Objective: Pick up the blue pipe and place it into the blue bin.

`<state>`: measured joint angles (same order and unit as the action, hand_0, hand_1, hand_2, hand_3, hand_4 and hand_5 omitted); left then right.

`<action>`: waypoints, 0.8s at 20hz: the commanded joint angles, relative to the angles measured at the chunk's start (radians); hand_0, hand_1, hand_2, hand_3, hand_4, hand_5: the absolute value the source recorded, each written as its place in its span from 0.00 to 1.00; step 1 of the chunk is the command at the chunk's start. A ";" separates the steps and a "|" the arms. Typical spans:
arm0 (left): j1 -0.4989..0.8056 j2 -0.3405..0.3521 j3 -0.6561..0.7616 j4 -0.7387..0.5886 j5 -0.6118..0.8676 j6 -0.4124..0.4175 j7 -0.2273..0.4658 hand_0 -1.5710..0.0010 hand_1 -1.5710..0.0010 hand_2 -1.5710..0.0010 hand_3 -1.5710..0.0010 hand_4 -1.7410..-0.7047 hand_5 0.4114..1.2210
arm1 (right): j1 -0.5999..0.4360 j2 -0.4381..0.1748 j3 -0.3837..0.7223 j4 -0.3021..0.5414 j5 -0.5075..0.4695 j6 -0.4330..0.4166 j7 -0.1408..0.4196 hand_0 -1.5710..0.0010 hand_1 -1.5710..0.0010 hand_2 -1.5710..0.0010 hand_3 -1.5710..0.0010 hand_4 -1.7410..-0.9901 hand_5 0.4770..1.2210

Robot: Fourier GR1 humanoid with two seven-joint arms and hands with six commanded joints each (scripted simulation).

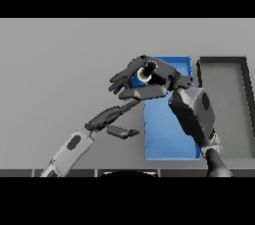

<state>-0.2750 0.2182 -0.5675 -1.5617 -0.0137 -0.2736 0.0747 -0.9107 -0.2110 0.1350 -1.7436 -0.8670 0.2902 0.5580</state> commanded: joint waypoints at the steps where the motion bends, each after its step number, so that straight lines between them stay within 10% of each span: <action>1: 0.000 0.003 -0.001 0.003 -0.008 0.002 -0.012 1.00 1.00 1.00 1.00 0.80 0.11 | -0.038 -0.014 -0.020 0.021 0.002 -0.010 -0.009 0.00 0.00 0.00 0.00 0.03 0.87; 8: 0.011 0.016 0.007 -0.017 0.011 -0.009 -0.014 1.00 1.00 1.00 1.00 0.80 0.10 | -0.154 -0.138 -0.157 0.283 0.165 -0.096 -0.046 0.00 0.00 0.00 0.00 0.01 0.88; 16: 0.005 0.017 0.020 -0.007 0.024 -0.014 -0.001 1.00 1.00 1.00 1.00 0.82 0.08 | 0.089 -0.145 -0.181 0.404 0.300 -0.120 0.001 0.00 0.00 0.00 0.00 0.00 0.87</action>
<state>-0.2697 0.2358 -0.5475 -1.5689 0.0105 -0.2871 0.0733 -0.8191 -0.3560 -0.0458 -1.3389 -0.5672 0.1722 0.5647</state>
